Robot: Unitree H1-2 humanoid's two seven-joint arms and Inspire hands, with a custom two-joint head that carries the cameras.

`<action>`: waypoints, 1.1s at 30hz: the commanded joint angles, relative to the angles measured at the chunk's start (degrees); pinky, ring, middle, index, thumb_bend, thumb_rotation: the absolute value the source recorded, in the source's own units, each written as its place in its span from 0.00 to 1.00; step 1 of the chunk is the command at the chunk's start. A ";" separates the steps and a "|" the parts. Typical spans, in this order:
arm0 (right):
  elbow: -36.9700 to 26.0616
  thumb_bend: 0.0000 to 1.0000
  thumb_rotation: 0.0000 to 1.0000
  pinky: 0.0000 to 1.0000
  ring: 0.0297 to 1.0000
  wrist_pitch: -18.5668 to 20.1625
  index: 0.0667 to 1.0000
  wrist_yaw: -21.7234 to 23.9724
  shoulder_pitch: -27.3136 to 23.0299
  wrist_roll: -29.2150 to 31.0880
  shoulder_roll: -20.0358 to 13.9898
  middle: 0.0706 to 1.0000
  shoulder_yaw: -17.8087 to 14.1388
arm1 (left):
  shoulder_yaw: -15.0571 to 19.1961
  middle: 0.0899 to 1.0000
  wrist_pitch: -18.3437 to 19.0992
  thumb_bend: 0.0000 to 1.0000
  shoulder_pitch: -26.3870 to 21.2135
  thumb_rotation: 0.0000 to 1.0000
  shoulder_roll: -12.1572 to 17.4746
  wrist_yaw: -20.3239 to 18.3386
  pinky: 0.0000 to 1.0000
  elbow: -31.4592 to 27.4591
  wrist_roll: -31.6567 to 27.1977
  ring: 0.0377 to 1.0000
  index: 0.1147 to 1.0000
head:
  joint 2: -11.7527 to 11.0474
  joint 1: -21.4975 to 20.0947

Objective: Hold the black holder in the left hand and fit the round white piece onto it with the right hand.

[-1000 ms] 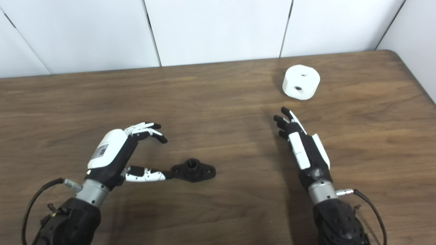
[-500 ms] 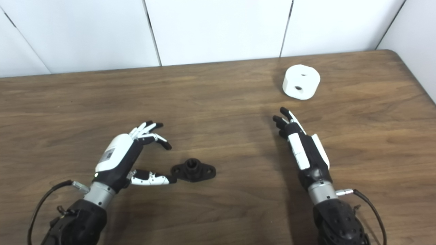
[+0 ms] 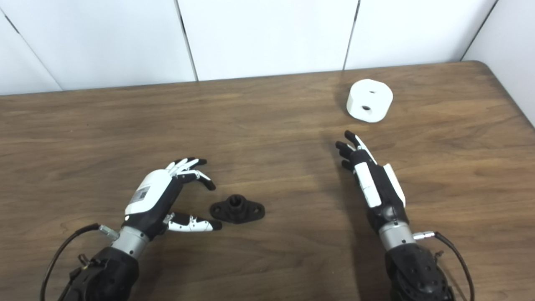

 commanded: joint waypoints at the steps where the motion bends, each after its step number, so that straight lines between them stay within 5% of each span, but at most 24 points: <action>1: -1.07 0.68 1.00 0.89 0.91 -0.42 0.93 0.39 -1.01 0.01 -0.07 0.87 -0.10 | -0.13 0.90 -1.16 0.98 -1.42 0.23 0.53 0.89 1.00 -0.47 -0.41 0.95 0.53 | 0.11 0.01; 33: -2.20 0.63 1.00 0.90 0.92 1.27 0.94 0.45 -1.11 0.42 0.20 0.87 -0.11 | -1.42 0.89 0.34 0.91 -2.88 0.18 0.69 -2.21 1.00 0.15 -2.39 0.96 0.50 | 0.78 -0.14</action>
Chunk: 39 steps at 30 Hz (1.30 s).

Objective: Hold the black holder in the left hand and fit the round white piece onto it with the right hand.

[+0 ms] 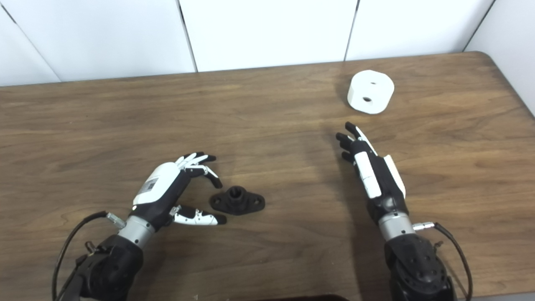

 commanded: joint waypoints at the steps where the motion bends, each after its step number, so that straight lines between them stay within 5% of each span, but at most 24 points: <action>1: -1.77 0.63 1.00 0.90 0.92 0.02 0.94 0.50 -0.91 0.42 0.09 0.88 -0.07 | -0.10 0.89 -0.01 0.91 -1.60 0.18 0.15 0.34 1.00 -0.44 -0.38 0.96 0.50 | 0.07 -0.05; 4: -1.68 0.64 1.00 0.90 0.91 -0.32 0.94 0.47 -0.97 0.27 0.02 0.88 -0.03 | -0.16 0.89 0.22 0.90 -1.66 0.17 0.17 0.19 1.00 -0.57 -0.20 0.96 0.50 | 0.34 0.00; 6: -1.85 0.64 1.00 0.89 0.91 -0.19 0.94 0.40 -0.99 0.27 0.13 0.87 -0.03 | -0.13 0.88 0.01 0.60 -1.64 0.09 0.20 0.39 1.00 -0.41 -0.33 0.96 0.44 | 0.40 0.05; 9: -1.71 0.64 1.00 0.89 0.91 -0.49 0.94 0.41 -1.00 0.20 0.10 0.87 -0.01 | -0.24 0.87 -0.26 0.53 -1.59 0.08 0.22 0.77 1.00 -0.28 -0.07 0.95 0.43 | 0.40 0.05; 39: -2.39 0.64 1.00 0.91 0.92 0.45 0.94 0.66 -1.31 1.97 -0.33 0.88 -0.90 | -1.89 0.80 -1.43 0.52 -1.23 0.06 0.11 3.60 1.00 0.53 1.92 0.90 0.42 | -0.16 -1.34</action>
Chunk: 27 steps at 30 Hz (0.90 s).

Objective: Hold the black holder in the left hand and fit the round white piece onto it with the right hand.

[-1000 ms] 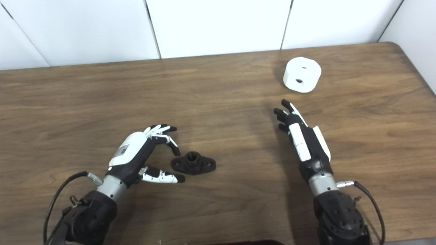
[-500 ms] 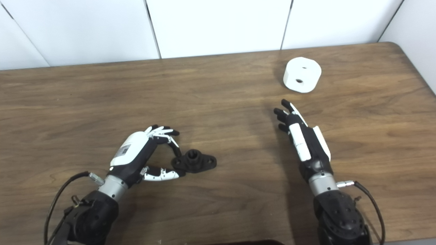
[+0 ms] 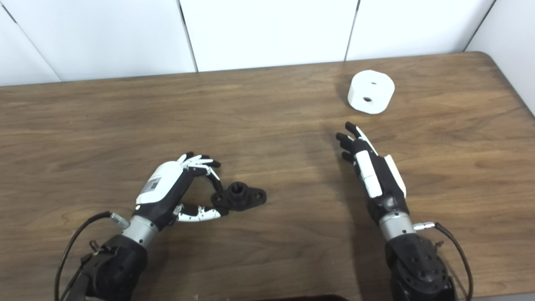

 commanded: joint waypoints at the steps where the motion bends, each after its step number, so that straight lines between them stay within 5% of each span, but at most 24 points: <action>1: -2.36 0.64 1.00 0.91 0.92 -0.06 0.94 0.57 -1.30 0.66 -0.42 0.88 -0.50 | -0.39 0.80 -1.04 0.52 -0.97 0.06 0.22 0.77 1.00 -0.23 0.22 0.90 0.42 | 0.01 -0.02; 5: -6.42 0.60 0.99 0.92 0.92 2.80 0.91 1.71 -1.82 -0.33 -2.74 0.89 -0.61 | -0.49 0.80 -1.25 0.52 -0.73 0.06 0.25 0.76 1.00 -0.33 -0.13 0.90 0.42 | -0.03 -0.97; 8: -10.22 0.52 0.82 0.88 0.89 4.98 0.83 2.20 -2.61 -2.47 -5.00 0.86 -1.16 | -0.60 0.80 -1.26 0.52 -0.58 0.06 0.30 0.71 1.00 -0.32 -0.16 0.90 0.42 | -0.36 -1.50; 12: -15.26 0.59 0.43 0.90 0.90 7.80 0.73 2.08 -4.94 -10.03 -9.41 0.85 -1.46 | -1.08 0.80 -1.43 0.52 -0.37 0.07 0.36 0.51 1.00 -0.42 -0.06 0.90 0.42 | -0.85 -1.94; 15: -17.47 0.66 0.32 0.92 0.90 9.06 0.71 3.73 -7.46 -13.26 -12.88 0.83 -1.80 | -1.30 0.80 -1.34 0.52 -0.26 0.07 0.34 0.51 1.00 -0.33 -0.20 0.90 0.42 | -1.01 -2.99; 19: -17.32 0.76 0.25 0.91 0.89 10.22 0.70 5.05 -11.48 -19.03 -16.05 0.82 -1.20 | -1.38 0.80 -1.65 0.52 -0.07 0.06 0.36 0.98 1.00 -0.32 -0.32 0.90 0.42 | -1.45 -4.07; 27: -11.97 0.87 0.27 0.88 0.90 8.47 0.75 7.82 -18.87 -28.39 -21.01 0.84 0.73 | -1.69 0.79 -2.44 0.52 0.28 0.06 0.45 1.84 0.99 0.28 -0.03 0.89 0.42 | -3.14 -5.31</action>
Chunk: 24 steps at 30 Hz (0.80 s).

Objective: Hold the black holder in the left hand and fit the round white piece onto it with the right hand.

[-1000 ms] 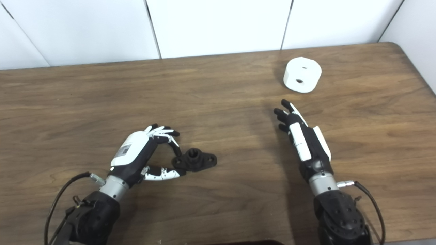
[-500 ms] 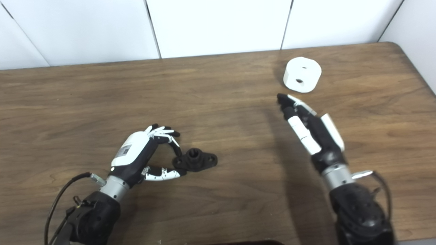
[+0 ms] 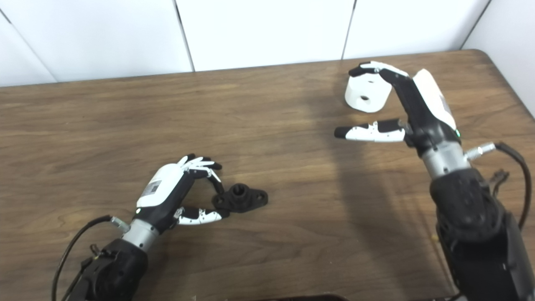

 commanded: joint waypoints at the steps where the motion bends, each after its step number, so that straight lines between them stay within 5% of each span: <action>1: 0.72 0.88 0.26 0.88 0.90 -2.02 0.76 0.60 -3.83 -1.57 -2.28 0.84 -0.19 | -0.44 0.79 -1.23 0.52 -0.38 0.06 0.44 0.55 0.99 0.32 0.23 0.89 0.42 | -0.42 -0.38; 11: 11.62 0.95 0.25 0.90 1.00 -1.26 0.89 6.72 -14.21 -5.07 -8.51 0.89 2.03 | -0.77 0.79 -1.43 0.52 -0.31 0.06 0.33 1.29 0.99 1.25 1.14 0.89 0.42 | -2.39 -0.67; 24: 22.25 1.00 0.36 0.89 0.96 -3.39 0.89 3.91 -18.56 -8.74 -8.58 0.86 2.45 | -1.74 0.79 -1.89 0.52 1.49 0.06 0.74 3.05 0.98 1.16 2.48 0.89 0.42 | -8.39 -0.33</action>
